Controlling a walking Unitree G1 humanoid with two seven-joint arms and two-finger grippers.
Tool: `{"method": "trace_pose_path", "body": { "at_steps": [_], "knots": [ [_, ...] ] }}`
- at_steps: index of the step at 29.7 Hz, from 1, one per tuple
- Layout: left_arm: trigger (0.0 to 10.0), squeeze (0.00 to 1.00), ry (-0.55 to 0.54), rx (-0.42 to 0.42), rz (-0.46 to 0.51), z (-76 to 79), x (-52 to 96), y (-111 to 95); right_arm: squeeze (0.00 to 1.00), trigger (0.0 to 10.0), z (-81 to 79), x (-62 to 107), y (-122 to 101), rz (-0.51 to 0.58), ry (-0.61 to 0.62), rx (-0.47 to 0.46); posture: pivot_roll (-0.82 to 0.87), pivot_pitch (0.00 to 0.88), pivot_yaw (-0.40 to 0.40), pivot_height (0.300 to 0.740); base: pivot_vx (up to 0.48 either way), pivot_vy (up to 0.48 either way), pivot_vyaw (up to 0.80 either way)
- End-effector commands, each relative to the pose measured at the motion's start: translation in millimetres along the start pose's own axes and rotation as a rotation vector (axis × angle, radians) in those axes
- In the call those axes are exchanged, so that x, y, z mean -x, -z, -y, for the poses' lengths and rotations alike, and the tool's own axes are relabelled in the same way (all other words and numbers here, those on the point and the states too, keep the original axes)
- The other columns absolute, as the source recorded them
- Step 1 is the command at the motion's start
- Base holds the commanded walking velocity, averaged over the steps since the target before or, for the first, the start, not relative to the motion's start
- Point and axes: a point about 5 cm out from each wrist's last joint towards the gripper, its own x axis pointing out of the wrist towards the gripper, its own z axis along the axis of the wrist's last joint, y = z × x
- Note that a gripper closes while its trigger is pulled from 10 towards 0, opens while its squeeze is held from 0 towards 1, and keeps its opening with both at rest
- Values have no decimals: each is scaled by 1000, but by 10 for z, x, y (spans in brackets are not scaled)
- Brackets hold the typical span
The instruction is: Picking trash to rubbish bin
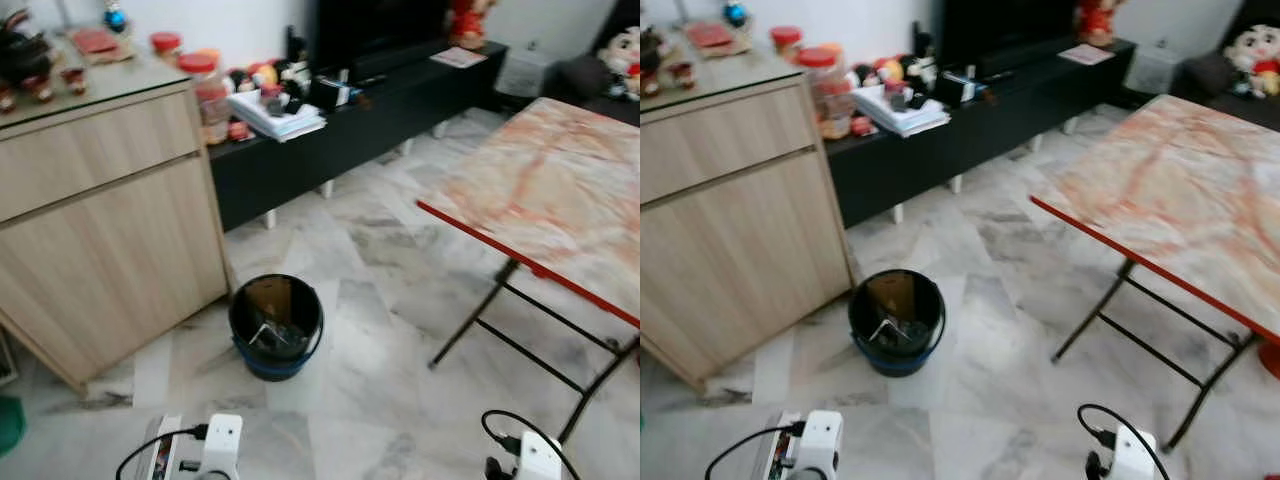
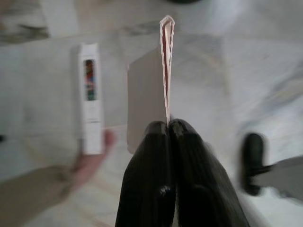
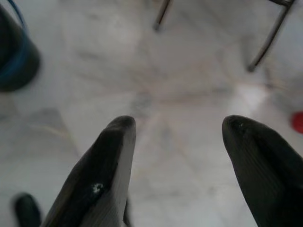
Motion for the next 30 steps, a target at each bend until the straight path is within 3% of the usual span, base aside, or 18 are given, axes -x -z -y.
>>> {"method": "trace_pose_path", "body": {
  "at_steps": [1,8,15,30],
  "knots": [
    [10000,0,32,1,6,140,-1,-48,0,10000,188,32,45,-12,54,-33,-120,60,-101,740,431,0,-800],
    [10000,0,30,0,6,131,-1,-47,0,10000,185,29,29,-4,53,-28,-119,60,-99,740,425,0,-800],
    [10000,0,32,-4,5,128,-1,-42,0,10000,168,30,36,-3,42,19,-117,61,-97,740,425,0,0],
    [10000,0,33,-4,5,141,1,-40,0,10000,167,32,44,-8,35,18,-119,63,-102,740,426,0,729]
  ]
}}
